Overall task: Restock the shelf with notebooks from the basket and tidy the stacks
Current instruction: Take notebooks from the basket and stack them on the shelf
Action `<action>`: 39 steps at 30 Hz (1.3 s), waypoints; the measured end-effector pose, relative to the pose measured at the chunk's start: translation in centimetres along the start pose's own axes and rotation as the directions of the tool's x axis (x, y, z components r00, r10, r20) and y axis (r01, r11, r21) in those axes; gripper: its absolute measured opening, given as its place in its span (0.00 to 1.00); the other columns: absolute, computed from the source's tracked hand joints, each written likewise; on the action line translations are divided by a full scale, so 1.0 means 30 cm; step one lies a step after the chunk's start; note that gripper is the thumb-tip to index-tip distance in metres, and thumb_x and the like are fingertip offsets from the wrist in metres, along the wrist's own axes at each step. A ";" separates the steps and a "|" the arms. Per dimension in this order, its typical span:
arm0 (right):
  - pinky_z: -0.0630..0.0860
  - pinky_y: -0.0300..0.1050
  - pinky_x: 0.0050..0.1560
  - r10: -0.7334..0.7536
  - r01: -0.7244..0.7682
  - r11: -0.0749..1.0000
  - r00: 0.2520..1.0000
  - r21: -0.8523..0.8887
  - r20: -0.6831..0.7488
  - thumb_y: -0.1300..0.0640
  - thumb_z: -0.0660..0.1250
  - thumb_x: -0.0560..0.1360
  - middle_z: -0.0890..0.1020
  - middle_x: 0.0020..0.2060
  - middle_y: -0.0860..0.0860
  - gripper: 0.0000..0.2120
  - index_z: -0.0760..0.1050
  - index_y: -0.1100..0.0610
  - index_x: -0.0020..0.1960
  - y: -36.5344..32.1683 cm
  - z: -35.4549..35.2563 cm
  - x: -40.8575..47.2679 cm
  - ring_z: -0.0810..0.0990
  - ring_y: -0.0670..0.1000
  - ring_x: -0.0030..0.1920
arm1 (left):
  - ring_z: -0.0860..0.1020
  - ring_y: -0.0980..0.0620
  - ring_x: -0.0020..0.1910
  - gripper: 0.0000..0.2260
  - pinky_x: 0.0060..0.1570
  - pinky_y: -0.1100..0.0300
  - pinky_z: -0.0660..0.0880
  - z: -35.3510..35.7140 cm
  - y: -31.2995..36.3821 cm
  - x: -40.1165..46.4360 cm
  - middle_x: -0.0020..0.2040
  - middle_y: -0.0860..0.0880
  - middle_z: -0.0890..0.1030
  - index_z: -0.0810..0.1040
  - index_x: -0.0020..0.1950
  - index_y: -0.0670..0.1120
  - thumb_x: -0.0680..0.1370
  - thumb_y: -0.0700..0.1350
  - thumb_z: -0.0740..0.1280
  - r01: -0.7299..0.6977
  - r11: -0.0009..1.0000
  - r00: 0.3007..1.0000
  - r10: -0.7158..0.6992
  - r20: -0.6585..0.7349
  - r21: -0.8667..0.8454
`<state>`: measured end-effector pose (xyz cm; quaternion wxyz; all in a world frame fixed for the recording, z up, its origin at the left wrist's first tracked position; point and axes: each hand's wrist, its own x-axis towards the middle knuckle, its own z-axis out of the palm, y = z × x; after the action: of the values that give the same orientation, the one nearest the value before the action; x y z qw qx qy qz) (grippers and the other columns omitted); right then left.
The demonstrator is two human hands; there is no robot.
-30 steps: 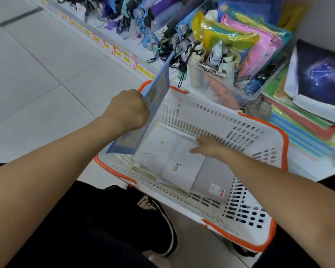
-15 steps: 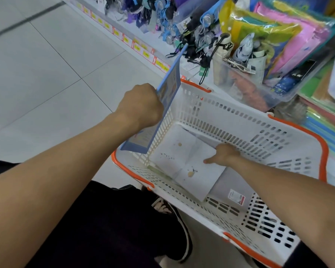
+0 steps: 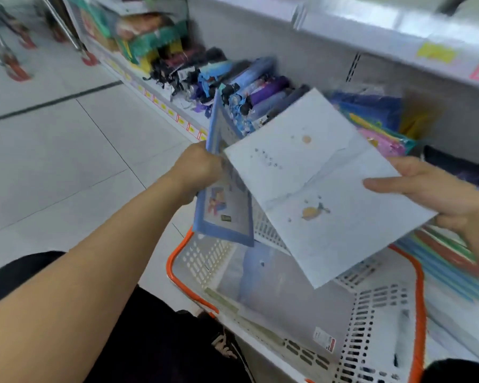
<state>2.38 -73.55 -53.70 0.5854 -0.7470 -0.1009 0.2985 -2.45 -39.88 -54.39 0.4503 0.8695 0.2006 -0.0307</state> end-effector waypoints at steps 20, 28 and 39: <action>0.80 0.53 0.57 -0.417 0.707 0.706 0.376 -0.034 -0.827 0.65 0.65 0.79 0.84 0.57 0.49 0.17 0.73 0.54 0.67 -0.531 -0.335 -0.320 0.83 0.52 0.57 | 0.83 0.45 0.52 0.15 0.51 0.49 0.81 0.160 1.165 -0.027 0.55 0.43 0.84 0.79 0.63 0.43 0.80 0.48 0.64 -0.174 0.634 0.748 0.582 0.318 -0.753; 0.84 0.51 0.46 -0.199 0.528 0.833 0.564 0.165 -0.801 0.64 0.76 0.70 0.83 0.51 0.55 0.23 0.73 0.65 0.62 -0.522 -0.590 -0.233 0.84 0.50 0.46 | 0.80 0.50 0.36 0.03 0.28 0.62 0.79 0.456 1.287 0.167 0.43 0.42 0.80 0.76 0.51 0.37 0.78 0.32 0.65 -0.265 0.686 0.854 0.493 0.166 -0.677; 0.83 0.56 0.39 -0.276 0.225 0.952 0.349 -0.206 -0.896 0.52 0.84 0.61 0.84 0.46 0.60 0.26 0.77 0.65 0.49 -0.428 -0.677 -0.125 0.85 0.60 0.43 | 0.80 0.62 0.46 0.33 0.38 0.74 0.73 0.492 1.246 0.303 0.54 0.56 0.81 0.74 0.67 0.48 0.64 0.43 0.79 -0.609 0.696 0.715 0.689 0.116 -0.381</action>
<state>13.39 -88.19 -37.69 0.5641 -0.7756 0.1184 -0.2573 21.85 -67.92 -36.46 0.5856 0.7888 -0.1783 0.0546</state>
